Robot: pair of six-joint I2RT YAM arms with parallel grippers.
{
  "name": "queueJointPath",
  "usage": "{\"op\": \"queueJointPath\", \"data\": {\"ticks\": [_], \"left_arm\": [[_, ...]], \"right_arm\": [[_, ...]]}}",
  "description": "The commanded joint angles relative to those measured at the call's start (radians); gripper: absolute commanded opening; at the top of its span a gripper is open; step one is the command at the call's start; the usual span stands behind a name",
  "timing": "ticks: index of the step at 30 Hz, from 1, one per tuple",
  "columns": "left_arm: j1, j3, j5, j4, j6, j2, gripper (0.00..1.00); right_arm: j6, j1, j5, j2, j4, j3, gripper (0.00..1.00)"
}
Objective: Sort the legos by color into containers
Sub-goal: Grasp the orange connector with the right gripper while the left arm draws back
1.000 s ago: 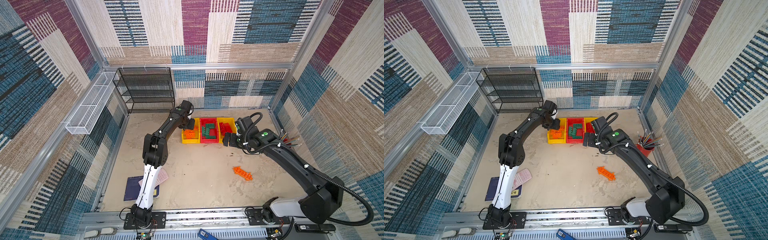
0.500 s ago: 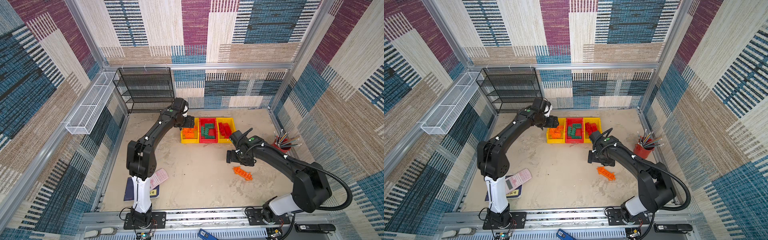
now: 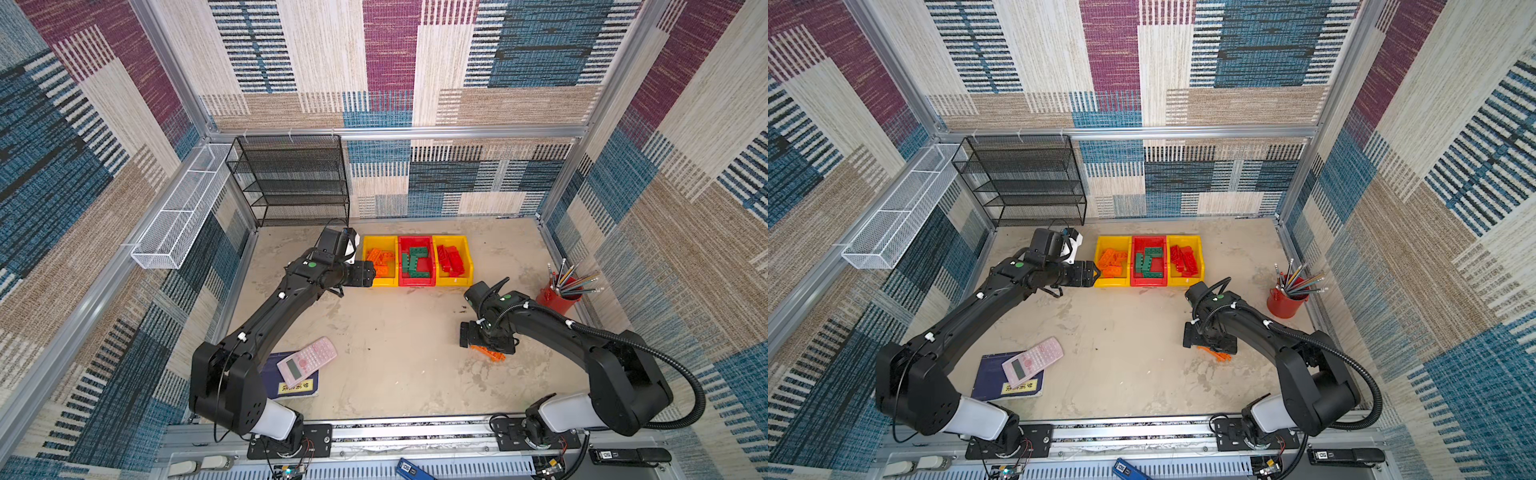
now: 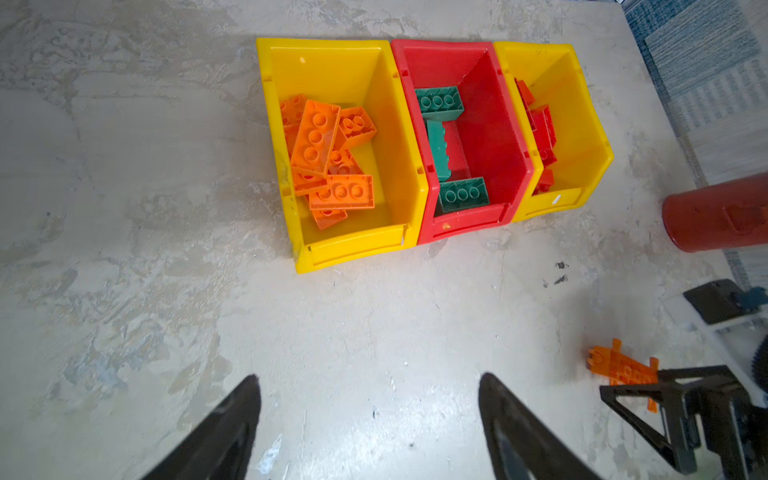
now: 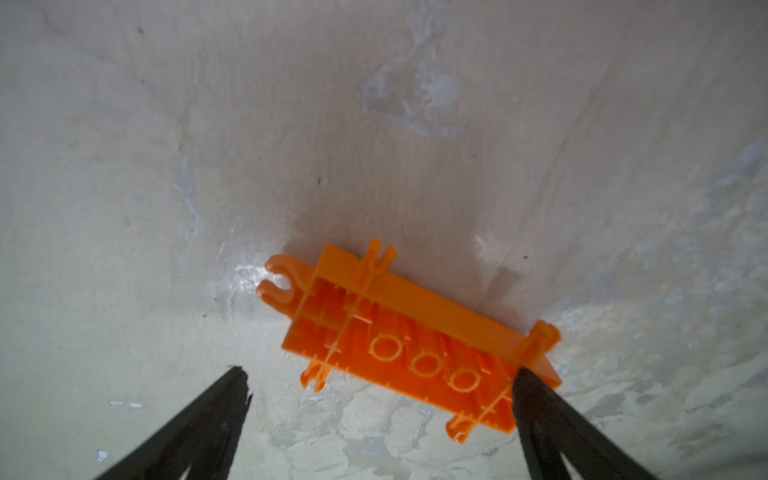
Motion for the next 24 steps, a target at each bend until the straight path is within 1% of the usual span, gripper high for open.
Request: {"op": "queueJointPath", "data": {"ticks": [1,8,14,16,17,18,20,21,22,24], "left_arm": [[0.000,-0.028,-0.036,0.040,0.010,-0.049,0.83],[0.004,-0.050,-0.071,0.003,0.049,-0.096,0.83],[0.016,-0.077,-0.074,-0.011,0.062,-0.131,0.83],[0.022,-0.082,-0.076,-0.021,0.069,-0.142,0.84],[0.023,-0.084,-0.078,-0.028,0.070,-0.149,0.84],[0.025,-0.091,-0.080,-0.031,0.073,-0.160,0.84],[0.026,-0.114,-0.077,-0.030,0.079,-0.187,0.84],[0.026,-0.130,-0.076,-0.028,0.080,-0.203,0.84],[0.027,-0.147,-0.073,-0.026,0.077,-0.218,0.84],[0.028,-0.185,-0.061,-0.013,0.068,-0.249,0.84]], "right_arm": [[-0.006,0.002,-0.065,-0.006,0.051,-0.003,1.00],[0.041,0.025,-0.151,0.010,0.091,0.039,1.00],[0.091,0.115,-0.216,0.103,0.121,0.143,1.00],[0.085,0.151,-0.223,0.133,0.094,0.202,1.00],[0.070,0.158,-0.208,0.133,0.065,0.220,1.00],[0.051,0.160,-0.165,0.124,0.018,0.236,1.00],[0.015,0.157,-0.022,0.092,-0.085,0.248,1.00],[-0.007,0.145,0.050,0.072,-0.133,0.239,1.00],[-0.027,0.123,0.092,0.057,-0.160,0.220,1.00],[-0.078,0.071,0.134,0.016,-0.149,0.154,1.00]]}}
